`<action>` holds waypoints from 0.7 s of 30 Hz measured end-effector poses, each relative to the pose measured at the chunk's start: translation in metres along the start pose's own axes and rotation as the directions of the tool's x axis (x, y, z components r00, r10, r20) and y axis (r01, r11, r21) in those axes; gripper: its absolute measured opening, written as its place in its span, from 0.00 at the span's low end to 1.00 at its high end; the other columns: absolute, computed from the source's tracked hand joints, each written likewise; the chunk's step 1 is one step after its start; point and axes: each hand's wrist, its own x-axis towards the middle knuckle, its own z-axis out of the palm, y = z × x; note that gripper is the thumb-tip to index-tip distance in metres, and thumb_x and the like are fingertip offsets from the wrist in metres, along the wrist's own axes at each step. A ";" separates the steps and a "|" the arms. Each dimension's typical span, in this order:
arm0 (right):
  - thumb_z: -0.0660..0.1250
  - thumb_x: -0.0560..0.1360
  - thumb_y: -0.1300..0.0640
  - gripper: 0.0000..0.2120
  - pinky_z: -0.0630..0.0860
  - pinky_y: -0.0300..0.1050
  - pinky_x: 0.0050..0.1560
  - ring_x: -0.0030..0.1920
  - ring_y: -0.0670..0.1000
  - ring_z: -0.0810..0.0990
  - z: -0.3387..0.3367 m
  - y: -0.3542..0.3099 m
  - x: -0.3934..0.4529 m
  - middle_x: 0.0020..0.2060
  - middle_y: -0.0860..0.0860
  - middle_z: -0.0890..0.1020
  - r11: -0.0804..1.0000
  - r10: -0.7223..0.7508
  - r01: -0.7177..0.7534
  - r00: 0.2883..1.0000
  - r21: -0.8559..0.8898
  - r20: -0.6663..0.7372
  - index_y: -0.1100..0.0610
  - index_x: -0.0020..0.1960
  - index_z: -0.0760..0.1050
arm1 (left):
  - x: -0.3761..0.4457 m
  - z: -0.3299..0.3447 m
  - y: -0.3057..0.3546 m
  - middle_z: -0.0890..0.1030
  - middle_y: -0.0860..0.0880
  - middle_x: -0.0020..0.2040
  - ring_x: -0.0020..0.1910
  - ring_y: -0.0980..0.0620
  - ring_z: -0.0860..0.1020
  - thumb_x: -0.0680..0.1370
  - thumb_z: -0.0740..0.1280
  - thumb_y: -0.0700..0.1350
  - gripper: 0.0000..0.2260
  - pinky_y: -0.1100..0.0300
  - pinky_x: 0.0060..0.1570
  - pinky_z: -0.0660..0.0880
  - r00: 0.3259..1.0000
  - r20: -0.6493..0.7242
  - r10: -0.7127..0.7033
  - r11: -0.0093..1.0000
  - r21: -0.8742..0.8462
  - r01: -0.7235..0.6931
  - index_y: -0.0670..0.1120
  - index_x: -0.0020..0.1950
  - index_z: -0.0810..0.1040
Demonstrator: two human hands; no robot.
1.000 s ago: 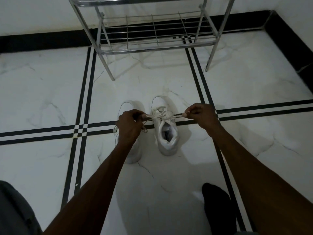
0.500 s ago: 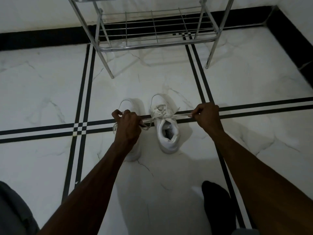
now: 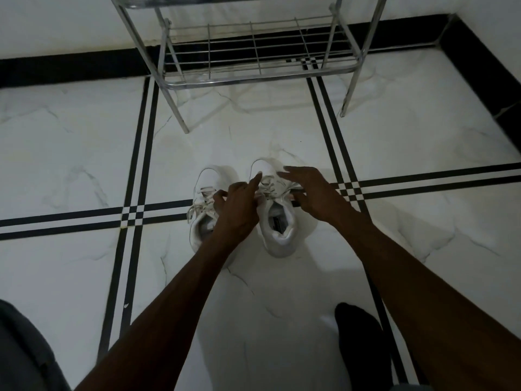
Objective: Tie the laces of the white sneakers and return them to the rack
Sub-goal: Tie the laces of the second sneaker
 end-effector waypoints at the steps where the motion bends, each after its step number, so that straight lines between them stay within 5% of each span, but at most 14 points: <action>1: 0.70 0.72 0.67 0.24 0.78 0.58 0.63 0.62 0.59 0.80 0.001 -0.004 0.000 0.63 0.59 0.81 1.000 -0.007 0.007 1.000 -0.014 0.024 0.56 0.67 0.78 | 0.002 0.000 0.002 0.79 0.51 0.66 0.73 0.47 0.69 0.76 0.66 0.37 0.32 0.42 0.67 0.57 1.000 0.007 -0.013 1.000 -0.013 0.013 0.55 0.79 0.65; 4: 0.68 0.75 0.67 0.16 0.81 0.58 0.53 0.52 0.59 0.84 0.001 -0.009 -0.007 0.53 0.60 0.86 0.996 0.021 -0.020 1.000 -0.092 0.012 0.58 0.61 0.83 | 0.007 0.003 0.002 0.83 0.53 0.58 0.65 0.47 0.75 0.76 0.65 0.39 0.22 0.44 0.61 0.60 0.997 -0.037 -0.069 0.998 -0.004 0.069 0.57 0.67 0.78; 7: 0.69 0.76 0.67 0.11 0.83 0.54 0.49 0.48 0.57 0.85 -0.004 -0.009 -0.014 0.49 0.63 0.86 0.995 0.103 -0.103 0.994 0.008 -0.032 0.63 0.58 0.83 | 0.011 0.010 -0.002 0.86 0.53 0.52 0.60 0.48 0.80 0.78 0.66 0.48 0.10 0.45 0.60 0.61 0.983 -0.102 -0.152 0.985 -0.103 0.141 0.56 0.55 0.84; 11: 0.66 0.77 0.72 0.11 0.81 0.32 0.42 0.43 0.62 0.84 -0.005 -0.018 -0.012 0.49 0.70 0.84 0.950 0.240 -0.240 0.970 0.199 0.028 0.72 0.57 0.81 | 0.011 0.010 0.005 0.86 0.50 0.46 0.56 0.45 0.79 0.76 0.66 0.47 0.08 0.47 0.57 0.59 0.968 -0.127 -0.218 0.975 -0.080 0.209 0.53 0.50 0.85; 14: 0.61 0.79 0.70 0.15 0.69 0.19 0.36 0.49 0.58 0.84 -0.005 -0.015 -0.011 0.52 0.63 0.84 0.959 0.272 -0.275 0.961 0.071 0.048 0.64 0.59 0.82 | 0.006 0.008 0.012 0.84 0.50 0.47 0.57 0.42 0.76 0.74 0.65 0.40 0.12 0.46 0.57 0.58 0.973 -0.162 -0.163 0.971 0.146 0.187 0.52 0.50 0.85; 18: 0.62 0.78 0.72 0.14 0.74 0.22 0.38 0.43 0.55 0.85 -0.008 -0.013 -0.012 0.45 0.60 0.86 0.977 0.203 -0.205 0.979 0.059 0.032 0.64 0.56 0.84 | 0.001 0.011 0.008 0.83 0.49 0.44 0.55 0.40 0.74 0.70 0.68 0.37 0.11 0.44 0.58 0.60 0.985 -0.169 -0.019 0.925 0.371 0.081 0.49 0.47 0.86; 21: 0.64 0.76 0.72 0.12 0.83 0.40 0.38 0.38 0.56 0.87 -0.007 -0.010 -0.015 0.41 0.62 0.88 0.980 0.178 -0.176 0.984 0.097 -0.017 0.65 0.53 0.85 | 0.002 0.009 0.008 0.83 0.50 0.39 0.53 0.41 0.74 0.67 0.69 0.38 0.11 0.46 0.54 0.58 0.987 -0.159 -0.015 0.910 0.407 0.079 0.49 0.45 0.87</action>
